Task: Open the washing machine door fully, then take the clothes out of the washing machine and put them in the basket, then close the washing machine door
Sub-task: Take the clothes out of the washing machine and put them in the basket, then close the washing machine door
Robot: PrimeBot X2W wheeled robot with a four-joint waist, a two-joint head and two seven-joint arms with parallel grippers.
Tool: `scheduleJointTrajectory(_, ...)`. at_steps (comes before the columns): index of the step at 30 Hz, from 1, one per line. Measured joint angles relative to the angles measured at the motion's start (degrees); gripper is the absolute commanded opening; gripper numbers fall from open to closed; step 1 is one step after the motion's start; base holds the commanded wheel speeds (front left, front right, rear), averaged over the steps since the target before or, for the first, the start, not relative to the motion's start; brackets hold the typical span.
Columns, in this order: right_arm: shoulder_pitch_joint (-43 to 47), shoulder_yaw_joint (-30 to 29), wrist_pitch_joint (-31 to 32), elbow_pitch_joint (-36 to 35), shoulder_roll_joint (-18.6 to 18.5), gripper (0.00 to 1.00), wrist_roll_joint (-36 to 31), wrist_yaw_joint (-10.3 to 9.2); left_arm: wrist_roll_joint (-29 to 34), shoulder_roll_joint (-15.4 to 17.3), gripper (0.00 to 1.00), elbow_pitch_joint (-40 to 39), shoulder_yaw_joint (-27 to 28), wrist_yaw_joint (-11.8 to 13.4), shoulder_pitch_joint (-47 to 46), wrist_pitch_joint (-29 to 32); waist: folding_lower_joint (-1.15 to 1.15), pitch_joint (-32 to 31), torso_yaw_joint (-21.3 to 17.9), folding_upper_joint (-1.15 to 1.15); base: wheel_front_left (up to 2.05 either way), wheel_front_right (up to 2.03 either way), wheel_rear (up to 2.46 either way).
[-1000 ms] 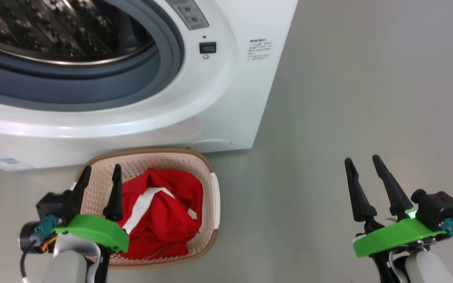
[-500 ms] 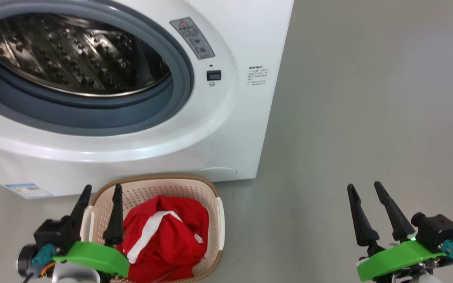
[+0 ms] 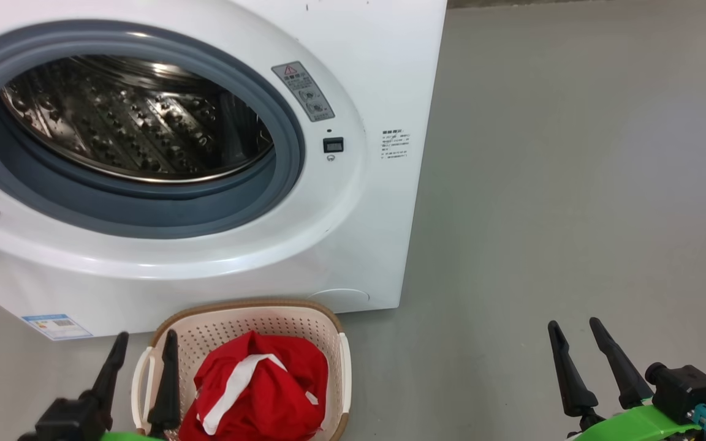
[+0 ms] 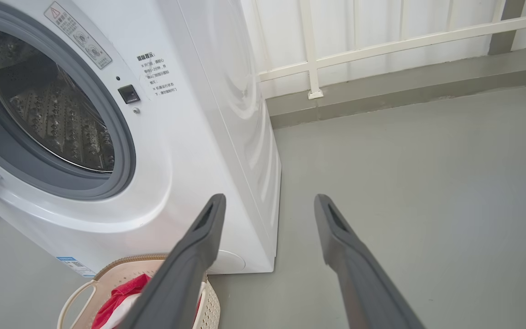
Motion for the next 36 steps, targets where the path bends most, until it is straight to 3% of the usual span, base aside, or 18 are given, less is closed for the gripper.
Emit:
scheduleJointTrajectory(10, 1.39, -0.89, 0.00, -0.32, -0.30, 1.00, 0.00, 0.00, 0.48, -0.12, 1.00, -3.66, 1.23, 0.00, 3.66, 0.00, 0.00, -0.65, 0.31, 0.00, 0.00, 0.00, 0.00)
scheduleJointTrajectory(36, 1.53, -1.05, 0.00, -0.31, -0.30, 1.00, -0.01, 0.00, 0.47, -0.37, 1.00, -3.76, 0.69, 0.00, 4.07, 0.00, 0.00, -0.09, 0.53, 0.00, 0.00, 0.00, 0.00)
